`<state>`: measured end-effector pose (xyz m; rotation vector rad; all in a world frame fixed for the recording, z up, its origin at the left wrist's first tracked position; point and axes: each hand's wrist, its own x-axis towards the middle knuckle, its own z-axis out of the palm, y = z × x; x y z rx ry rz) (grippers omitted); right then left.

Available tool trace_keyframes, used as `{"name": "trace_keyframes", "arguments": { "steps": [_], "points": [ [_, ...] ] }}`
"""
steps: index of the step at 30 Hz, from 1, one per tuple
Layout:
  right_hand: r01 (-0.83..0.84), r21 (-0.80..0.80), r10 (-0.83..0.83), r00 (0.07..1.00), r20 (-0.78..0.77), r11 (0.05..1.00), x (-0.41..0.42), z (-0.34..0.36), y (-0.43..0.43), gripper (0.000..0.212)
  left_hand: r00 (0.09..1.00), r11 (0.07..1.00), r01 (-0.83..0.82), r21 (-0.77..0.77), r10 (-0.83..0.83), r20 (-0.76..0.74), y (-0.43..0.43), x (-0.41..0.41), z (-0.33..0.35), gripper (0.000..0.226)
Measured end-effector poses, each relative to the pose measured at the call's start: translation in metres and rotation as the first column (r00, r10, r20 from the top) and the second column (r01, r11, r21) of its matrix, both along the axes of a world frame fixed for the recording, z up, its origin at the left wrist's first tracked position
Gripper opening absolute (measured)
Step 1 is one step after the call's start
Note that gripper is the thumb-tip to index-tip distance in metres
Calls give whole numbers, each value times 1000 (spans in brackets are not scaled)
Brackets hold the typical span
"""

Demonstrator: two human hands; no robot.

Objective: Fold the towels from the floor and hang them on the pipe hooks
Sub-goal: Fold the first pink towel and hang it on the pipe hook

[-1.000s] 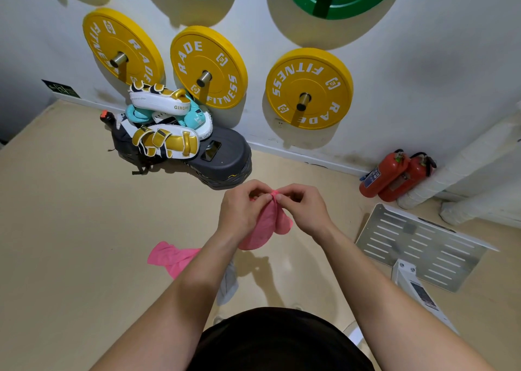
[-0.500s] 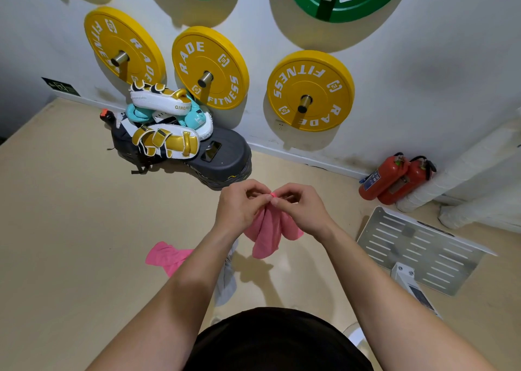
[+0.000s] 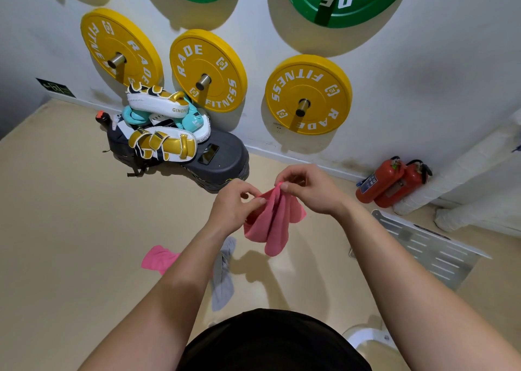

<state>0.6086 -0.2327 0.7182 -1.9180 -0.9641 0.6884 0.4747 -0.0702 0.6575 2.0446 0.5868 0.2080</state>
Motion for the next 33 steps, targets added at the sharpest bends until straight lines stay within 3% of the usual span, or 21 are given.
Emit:
{"name": "trace_keyframes", "arguments": {
  "steps": [7,15,19,23,26,33],
  "points": [
    [90,13,-91,995,51,996,19,10,-5,21,988,999,-47,6,47,-146,19,-11,-29,8],
    [366,-11,-358,914,193,930,35,0,-18,22,946,983,-183,9,178,-271,44,-35,-48,14],
    [458,-77,-428,869,248,885,41,-14,-26,18,912,939,-304,-160,239,-332,56,-44,-45,13],
    [529,-157,-485,838,249,834,37,-33,-30,13,917,869,-362,-338,267,-297,61,-42,-38,20],
    [562,-202,-515,822,244,802,35,-42,-32,12,931,910,-308,-276,229,-285,63,-43,-37,25],
    [599,-214,-558,799,225,771,34,-43,-38,13,931,995,-91,27,95,-352,50,-45,-29,22]
  ]
}}
